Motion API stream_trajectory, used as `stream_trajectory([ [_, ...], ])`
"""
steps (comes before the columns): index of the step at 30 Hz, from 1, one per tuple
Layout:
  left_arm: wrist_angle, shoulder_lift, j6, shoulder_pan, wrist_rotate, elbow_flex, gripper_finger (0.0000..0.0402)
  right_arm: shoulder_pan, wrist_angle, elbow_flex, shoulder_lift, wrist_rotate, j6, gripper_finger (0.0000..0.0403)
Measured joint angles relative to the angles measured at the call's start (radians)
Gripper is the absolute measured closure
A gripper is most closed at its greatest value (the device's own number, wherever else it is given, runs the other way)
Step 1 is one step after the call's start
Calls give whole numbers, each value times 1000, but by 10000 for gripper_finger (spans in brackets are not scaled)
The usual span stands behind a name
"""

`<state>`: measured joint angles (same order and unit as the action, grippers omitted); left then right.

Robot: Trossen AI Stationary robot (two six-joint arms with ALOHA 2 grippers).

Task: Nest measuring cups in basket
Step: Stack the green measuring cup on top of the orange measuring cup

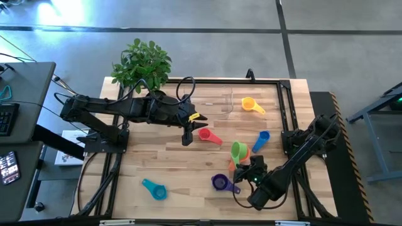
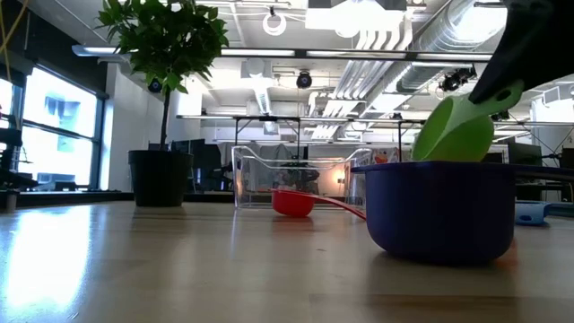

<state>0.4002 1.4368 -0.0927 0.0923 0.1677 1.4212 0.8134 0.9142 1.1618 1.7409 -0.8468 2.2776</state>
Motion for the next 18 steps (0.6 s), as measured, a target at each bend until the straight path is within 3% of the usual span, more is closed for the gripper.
stream_trajectory([
  [18, 0, 0, 0, 0, 0, 0, 312, -22, -15, 0, 0, 43, -5, 305],
])
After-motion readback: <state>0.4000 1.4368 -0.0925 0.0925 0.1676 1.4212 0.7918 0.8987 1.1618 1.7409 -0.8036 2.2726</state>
